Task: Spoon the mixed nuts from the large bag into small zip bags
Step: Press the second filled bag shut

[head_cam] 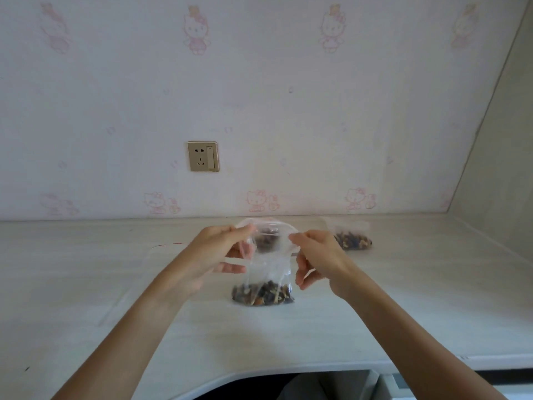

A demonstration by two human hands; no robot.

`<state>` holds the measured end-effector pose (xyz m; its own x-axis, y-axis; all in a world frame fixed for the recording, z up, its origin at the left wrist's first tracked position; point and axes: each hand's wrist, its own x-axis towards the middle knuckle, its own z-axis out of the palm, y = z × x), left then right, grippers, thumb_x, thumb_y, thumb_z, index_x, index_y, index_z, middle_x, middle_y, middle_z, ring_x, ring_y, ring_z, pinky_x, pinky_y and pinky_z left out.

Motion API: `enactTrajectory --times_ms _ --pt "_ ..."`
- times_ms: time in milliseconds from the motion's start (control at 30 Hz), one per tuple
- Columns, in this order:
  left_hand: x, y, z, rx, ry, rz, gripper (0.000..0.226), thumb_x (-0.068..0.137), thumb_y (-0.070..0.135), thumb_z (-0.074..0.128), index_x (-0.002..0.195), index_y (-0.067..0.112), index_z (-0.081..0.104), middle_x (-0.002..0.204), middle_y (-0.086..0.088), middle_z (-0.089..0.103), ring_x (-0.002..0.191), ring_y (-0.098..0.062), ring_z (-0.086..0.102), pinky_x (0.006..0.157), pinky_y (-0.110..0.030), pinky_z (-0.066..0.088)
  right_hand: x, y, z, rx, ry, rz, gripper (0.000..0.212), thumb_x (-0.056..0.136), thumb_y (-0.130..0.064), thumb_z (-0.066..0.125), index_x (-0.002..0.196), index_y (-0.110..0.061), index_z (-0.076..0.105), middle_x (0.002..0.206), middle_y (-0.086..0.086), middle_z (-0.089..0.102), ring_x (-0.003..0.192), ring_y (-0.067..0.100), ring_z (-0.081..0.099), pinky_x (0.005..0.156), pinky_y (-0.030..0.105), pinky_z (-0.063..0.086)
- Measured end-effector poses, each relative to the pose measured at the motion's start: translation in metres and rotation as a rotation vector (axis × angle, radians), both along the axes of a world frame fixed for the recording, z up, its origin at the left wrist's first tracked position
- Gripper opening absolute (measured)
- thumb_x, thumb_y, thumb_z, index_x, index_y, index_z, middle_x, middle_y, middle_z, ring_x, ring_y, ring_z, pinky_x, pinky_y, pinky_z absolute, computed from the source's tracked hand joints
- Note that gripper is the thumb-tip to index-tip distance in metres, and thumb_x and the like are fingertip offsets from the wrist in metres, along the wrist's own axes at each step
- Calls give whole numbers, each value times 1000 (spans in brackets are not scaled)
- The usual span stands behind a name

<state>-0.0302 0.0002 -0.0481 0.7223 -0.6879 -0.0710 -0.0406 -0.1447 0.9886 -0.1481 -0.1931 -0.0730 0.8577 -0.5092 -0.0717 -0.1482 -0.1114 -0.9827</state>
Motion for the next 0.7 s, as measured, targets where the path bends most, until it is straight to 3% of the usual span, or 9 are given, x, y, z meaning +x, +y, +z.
enactTrajectory --times_ms 133,233,333,400,500,567,633,700 --pt "6 13 -9 -164 122 -209 23 81 36 83 99 22 79 99 -1 73 93 -12 69 80 -29 58 -3 -6 -3 362 -132 160 29 102 -27 54 99 -4 71 76 11 66 73 29 71 57 37 58" --pt "6 14 -14 -247 143 -138 43 69 31 93 109 20 81 98 -2 75 92 -11 71 76 -27 60 -4 -9 -4 507 -197 229 25 100 -24 56 99 -7 74 89 11 69 84 26 72 64 37 59" --pt "5 11 -16 -291 137 -24 38 68 27 92 104 19 83 90 -2 74 81 -9 71 69 -24 59 -4 -12 -5 519 -217 262 20 99 -22 62 93 -11 77 99 12 73 94 24 73 70 36 60" --pt "5 7 -16 -295 133 38 29 71 24 88 99 16 83 85 -2 74 74 -10 70 65 -23 59 -4 -12 -5 458 -237 249 18 97 -22 68 85 -10 75 93 11 72 91 24 74 68 34 59" --pt "3 1 -10 -255 59 218 7 83 7 82 86 13 79 76 -5 72 63 -11 71 55 -23 57 -3 -8 2 336 -265 119 24 92 -13 74 68 -13 70 76 11 67 70 26 72 59 35 59" --pt "4 -3 -5 -224 -63 332 14 87 1 76 79 13 74 66 -5 68 59 -14 72 52 -25 57 -2 -2 11 164 -239 -11 26 87 -4 71 64 -12 62 65 12 60 54 27 68 52 36 58" --pt "2 -6 0 -132 -320 407 19 84 0 72 71 14 71 56 -2 64 55 -19 72 52 -29 59 0 5 20 -159 -189 -123 19 80 -4 66 66 -10 54 55 12 56 43 26 64 47 36 55" --pt "-1 -8 7 66 -677 432 20 77 5 69 65 20 65 50 5 62 54 -16 69 55 -25 53 2 12 28 -484 -150 -162 20 74 -9 62 63 -14 46 49 6 51 41 28 65 45 35 49"
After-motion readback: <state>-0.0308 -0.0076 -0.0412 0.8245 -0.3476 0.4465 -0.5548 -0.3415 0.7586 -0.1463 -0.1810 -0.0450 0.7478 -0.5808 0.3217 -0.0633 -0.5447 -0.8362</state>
